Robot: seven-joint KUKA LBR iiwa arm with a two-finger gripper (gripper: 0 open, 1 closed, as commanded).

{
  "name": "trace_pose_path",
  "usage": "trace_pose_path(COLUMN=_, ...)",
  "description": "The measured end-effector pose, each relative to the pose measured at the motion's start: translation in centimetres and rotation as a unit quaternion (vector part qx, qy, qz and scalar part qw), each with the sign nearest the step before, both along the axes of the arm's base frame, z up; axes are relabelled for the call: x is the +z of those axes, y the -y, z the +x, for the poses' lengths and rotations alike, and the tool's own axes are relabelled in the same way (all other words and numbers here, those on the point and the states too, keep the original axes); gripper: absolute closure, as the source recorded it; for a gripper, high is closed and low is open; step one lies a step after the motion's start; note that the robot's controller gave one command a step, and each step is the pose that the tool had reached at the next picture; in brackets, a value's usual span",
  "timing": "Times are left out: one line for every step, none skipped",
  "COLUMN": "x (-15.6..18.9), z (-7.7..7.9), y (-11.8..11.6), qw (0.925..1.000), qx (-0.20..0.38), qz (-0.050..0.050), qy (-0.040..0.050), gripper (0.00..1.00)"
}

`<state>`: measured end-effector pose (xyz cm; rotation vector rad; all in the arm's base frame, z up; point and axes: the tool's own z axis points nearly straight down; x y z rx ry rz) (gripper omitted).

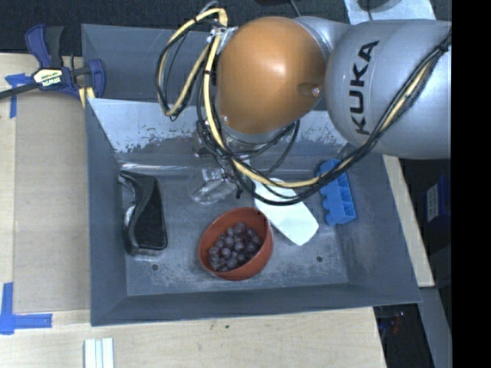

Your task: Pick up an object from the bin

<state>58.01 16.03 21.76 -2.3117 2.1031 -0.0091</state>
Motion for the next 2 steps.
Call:
trace_pose_path(x=-6.7, z=-0.2, y=5.4, qw=0.9983, qx=-0.058, qz=0.001, qy=0.0019, gripper=1.0)
trace_pose_path(x=-3.3, z=2.2, y=3.2, qw=0.9919, qx=-0.127, qz=0.009, qy=0.0088, gripper=1.0)
